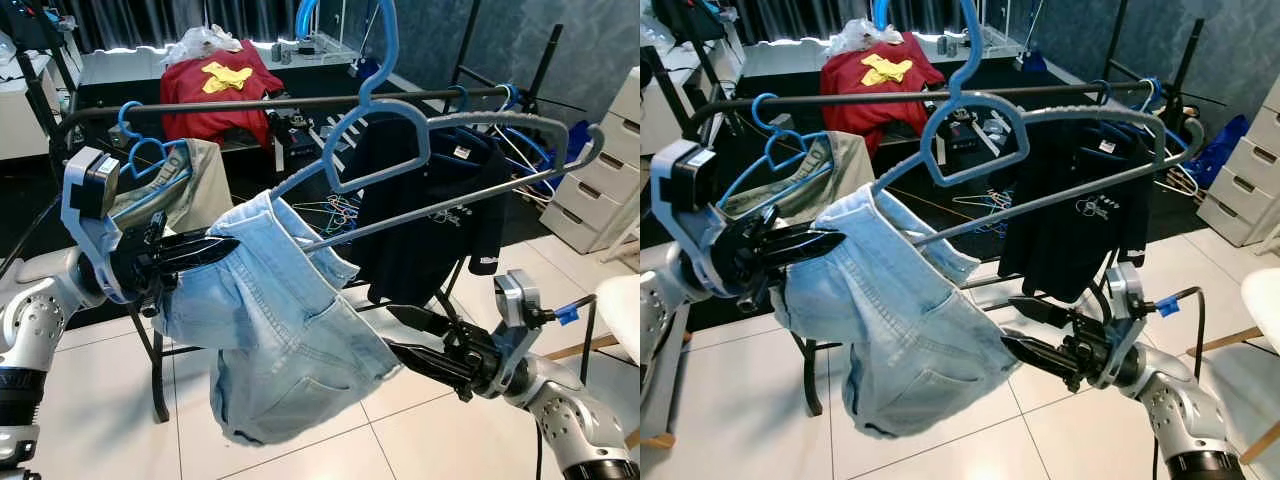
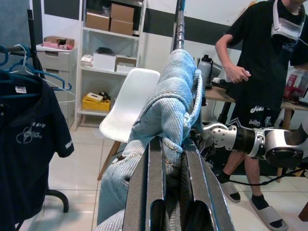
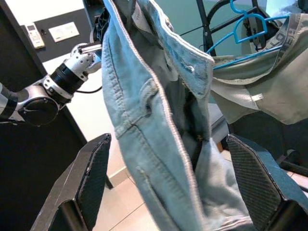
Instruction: Hang hanger
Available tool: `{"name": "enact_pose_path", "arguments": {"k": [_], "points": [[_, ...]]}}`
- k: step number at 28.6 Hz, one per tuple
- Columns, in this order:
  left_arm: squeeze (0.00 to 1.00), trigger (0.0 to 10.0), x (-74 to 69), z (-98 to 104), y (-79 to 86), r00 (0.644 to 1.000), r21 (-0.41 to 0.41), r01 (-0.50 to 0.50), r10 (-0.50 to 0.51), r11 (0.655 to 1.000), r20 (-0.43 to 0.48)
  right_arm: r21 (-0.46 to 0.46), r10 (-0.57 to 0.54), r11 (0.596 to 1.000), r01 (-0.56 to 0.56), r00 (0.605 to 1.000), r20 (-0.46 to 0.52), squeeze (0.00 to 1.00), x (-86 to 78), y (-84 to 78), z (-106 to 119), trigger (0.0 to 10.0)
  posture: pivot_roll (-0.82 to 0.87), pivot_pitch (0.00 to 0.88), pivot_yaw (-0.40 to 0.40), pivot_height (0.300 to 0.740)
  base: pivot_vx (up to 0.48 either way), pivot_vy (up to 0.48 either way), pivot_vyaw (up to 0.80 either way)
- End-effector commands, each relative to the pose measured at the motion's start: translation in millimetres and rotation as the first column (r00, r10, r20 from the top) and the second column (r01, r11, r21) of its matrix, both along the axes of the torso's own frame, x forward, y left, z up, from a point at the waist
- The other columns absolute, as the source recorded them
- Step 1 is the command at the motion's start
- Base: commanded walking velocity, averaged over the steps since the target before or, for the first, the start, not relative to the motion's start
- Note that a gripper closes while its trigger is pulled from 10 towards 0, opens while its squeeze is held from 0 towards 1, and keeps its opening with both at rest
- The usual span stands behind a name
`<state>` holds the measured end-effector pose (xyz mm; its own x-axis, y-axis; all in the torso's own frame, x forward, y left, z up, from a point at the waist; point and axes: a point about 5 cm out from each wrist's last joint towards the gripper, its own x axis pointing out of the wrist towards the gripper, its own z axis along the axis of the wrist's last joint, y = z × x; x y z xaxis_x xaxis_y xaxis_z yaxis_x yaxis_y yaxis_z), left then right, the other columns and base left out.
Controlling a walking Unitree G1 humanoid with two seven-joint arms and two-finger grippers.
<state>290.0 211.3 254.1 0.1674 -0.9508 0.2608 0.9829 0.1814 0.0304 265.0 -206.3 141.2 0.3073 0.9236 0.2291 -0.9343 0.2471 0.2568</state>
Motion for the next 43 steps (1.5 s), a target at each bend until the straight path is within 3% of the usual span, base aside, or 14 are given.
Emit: {"name": "enact_pose_path", "arguments": {"k": [1, 3, 4, 11, 18, 19, 20, 21, 22, 23, 36, 41, 42, 43], "points": [[0.0, 0.0, 1.6, 6.8, -3.3, 1.0, -0.019, 0.021, -0.021, 1.0, 0.021, -0.053, -0.007, 0.999, 0.007, 1.0, 0.014, 0.97, -0.9, -0.8, -4.0, 10.0, -0.18, 0.087, -0.022, 0.74, 0.0, 0.0, 0.0], [0.0, 0.0, 1.6, 6.8, -3.3, 1.0, -0.019, 0.021, -0.021, 1.0, 0.021, -0.053, -0.007, 0.999, 0.007, 1.0, 0.014, 0.97, -0.9, -0.8, -4.0, 10.0, -0.18, 0.087, -0.022, 0.74, 0.0, 0.0, 0.0], [0.0, 0.0, 3.1, 8.3, -4.5, 0.999, -0.024, 0.023, -0.023, 0.999, 0.025, -0.099, -0.013, 0.995, 0.013, 1.0, 0.005, 0.02, -1.6, -2.1, -10.6, 10.0, -0.18, 0.088, -0.018, 0.74, 0.0, 0.0, 0.0], [0.0, 0.0, 6.5, 10.9, -5.6, 0.999, -0.039, 0.014, -0.013, 0.999, 0.036, -0.13, -0.006, 0.992, 0.004, 1.0, -0.01, 0.0, -3.3, -2.5, -16.0, 10.0, -0.18, 0.091, -0.023, 0.74, 0.0, 0.0, 0.0], [0.0, 0.0, 18.6, 20.6, -5.5, 0.993, -0.086, -0.061, 0.069, 0.994, 0.094, -0.136, 0.071, 0.987, -0.081, 0.995, -0.075, 0.0, -18.4, 6.6, -22.9, 10.0, -0.19, 0.096, -0.017, 0.74, 0.0, 0.0, 0.0], [0.0, 0.0, 19.5, 21.6, -5.2, 0.992, -0.09, -0.07, 0.079, 0.994, 0.099, -0.138, 0.082, 0.986, -0.093, 0.993, -0.088, 0.0, -21.3, 8.1, -24.4, 8.7, -0.18, 0.096, -0.019, 0.74, 0.0, 0.0, 0.0], [0.0, 0.0, 19.5, 21.6, -5.2, 0.992, -0.09, -0.07, 0.079, 0.994, 0.099, -0.138, 0.082, 0.986, -0.093, 0.993, -0.088, 0.0, -21.3, 8.1, -24.4, 8.7, -0.18, 0.096, -0.019, 0.74, 0.0, 0.0, 0.0], [0.0, 0.0, 19.3, 22.0, -5.4, 0.992, -0.091, -0.071, 0.08, 0.993, 0.1, -0.157, 0.081, 0.983, -0.096, 0.992, -0.101, 0.0, -22.4, 7.9, -28.5, 4.2, -0.18, 0.096, -0.019, 0.74, 0.0, 0.0, 0.0], [0.0, 0.0, 19.3, 22.0, -5.4, 0.992, -0.091, -0.071, 0.08, 0.993, 0.1, -0.157, 0.081, 0.983, -0.096, 0.992, -0.101, 0.0, -22.4, 7.9, -28.5, 4.2, -0.18, 0.096, -0.019, 0.74, 0.0, 0.0, 0.0], [0.0, 0.0, 19.0, 22.2, -5.6, 0.992, -0.091, -0.072, 0.081, 0.993, 0.1, -0.174, 0.075, 0.98, -0.094, 0.991, -0.113, 0.0, -22.5, 7.0, -32.8, 0.0, -0.18, 0.095, -0.02, 0.74, 0.0, 0.0, 0.0], [0.0, 0.0, 17.7, 24.0, -4.6, 0.991, -0.088, -0.075, 0.084, 0.993, 0.104, -0.243, 0.032, 0.968, -0.057, 0.994, -0.107, 0.0, -19.2, -1.4, -41.8, 0.0, -0.18, 0.097, -0.019, 0.74, 0.0, 0.0, 0.0], [0.0, 0.0, 17.1, 22.5, -4.9, 0.992, -0.071, -0.071, 0.078, 0.995, 0.101, -0.31, -0.06, 0.95, 0.038, 0.996, -0.061, 0.0, -11.3, -14.8, -42.1, 0.0, -0.18, 0.097, -0.02, 0.74, 0.0, 0.0, 0.0], [0.0, 0.0, 16.0, 17.2, -5.1, 0.992, -0.008, -0.07, 0.07, 0.998, 0.1, -0.328, -0.12, 0.939, 0.108, 0.993, -0.016, 0.0, -5.5, -25.5, -36.3, 0.0, -0.18, 0.098, -0.021, 0.74, 0.0, 0.0, 0.0], [0.0, 0.0, 16.0, 17.2, -5.1, 0.992, -0.008, -0.07, 0.07, 0.998, 0.1, -0.328, -0.12, 0.939, 0.108, 0.993, -0.016, 0.0, -5.5, -25.5, -36.3, 0.0, -0.18, 0.098, -0.021, 0.74, 0.0, 0.0, 0.0]]}}
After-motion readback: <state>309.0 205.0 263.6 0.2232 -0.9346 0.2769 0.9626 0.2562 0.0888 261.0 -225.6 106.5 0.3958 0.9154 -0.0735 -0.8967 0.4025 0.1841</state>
